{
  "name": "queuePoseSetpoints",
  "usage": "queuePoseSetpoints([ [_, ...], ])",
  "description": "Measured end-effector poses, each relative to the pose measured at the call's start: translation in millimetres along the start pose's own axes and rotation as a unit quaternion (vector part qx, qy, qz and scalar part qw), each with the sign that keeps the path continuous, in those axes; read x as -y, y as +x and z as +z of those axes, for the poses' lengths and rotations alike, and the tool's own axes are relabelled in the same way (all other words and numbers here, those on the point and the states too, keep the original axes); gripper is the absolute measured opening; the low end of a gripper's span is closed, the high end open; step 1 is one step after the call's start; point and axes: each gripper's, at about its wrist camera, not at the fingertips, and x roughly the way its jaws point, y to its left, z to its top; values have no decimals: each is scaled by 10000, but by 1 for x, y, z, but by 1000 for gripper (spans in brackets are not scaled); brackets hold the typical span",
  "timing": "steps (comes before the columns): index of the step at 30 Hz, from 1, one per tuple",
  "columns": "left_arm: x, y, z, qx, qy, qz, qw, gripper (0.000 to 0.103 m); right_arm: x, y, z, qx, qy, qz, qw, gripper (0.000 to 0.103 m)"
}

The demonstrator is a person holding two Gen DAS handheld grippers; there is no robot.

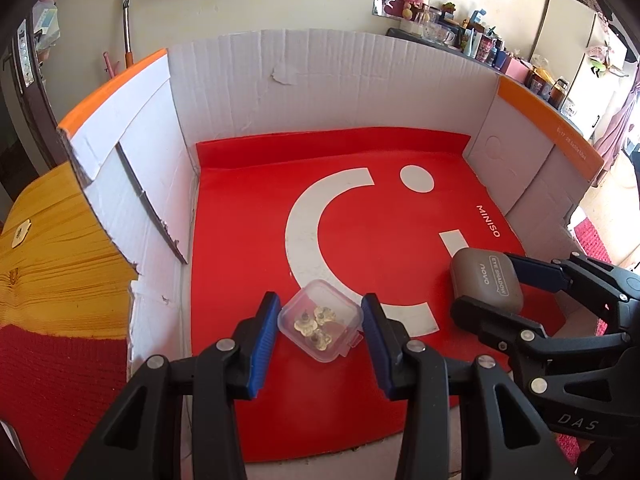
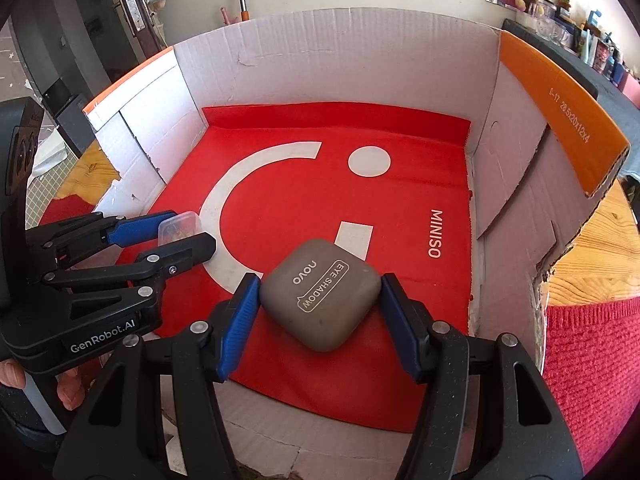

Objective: Organize objects
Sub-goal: 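Carry both held items over the cardboard box wall onto the red sheet, then lower the items onto the red sheet and open both tools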

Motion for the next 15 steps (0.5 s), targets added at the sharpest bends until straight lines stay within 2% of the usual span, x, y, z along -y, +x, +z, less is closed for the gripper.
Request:
queuePoseSetpoints([
  [15, -3, 2, 2, 6, -76, -71, 9999, 44, 0, 0, 0, 9, -8, -5, 10000, 60],
])
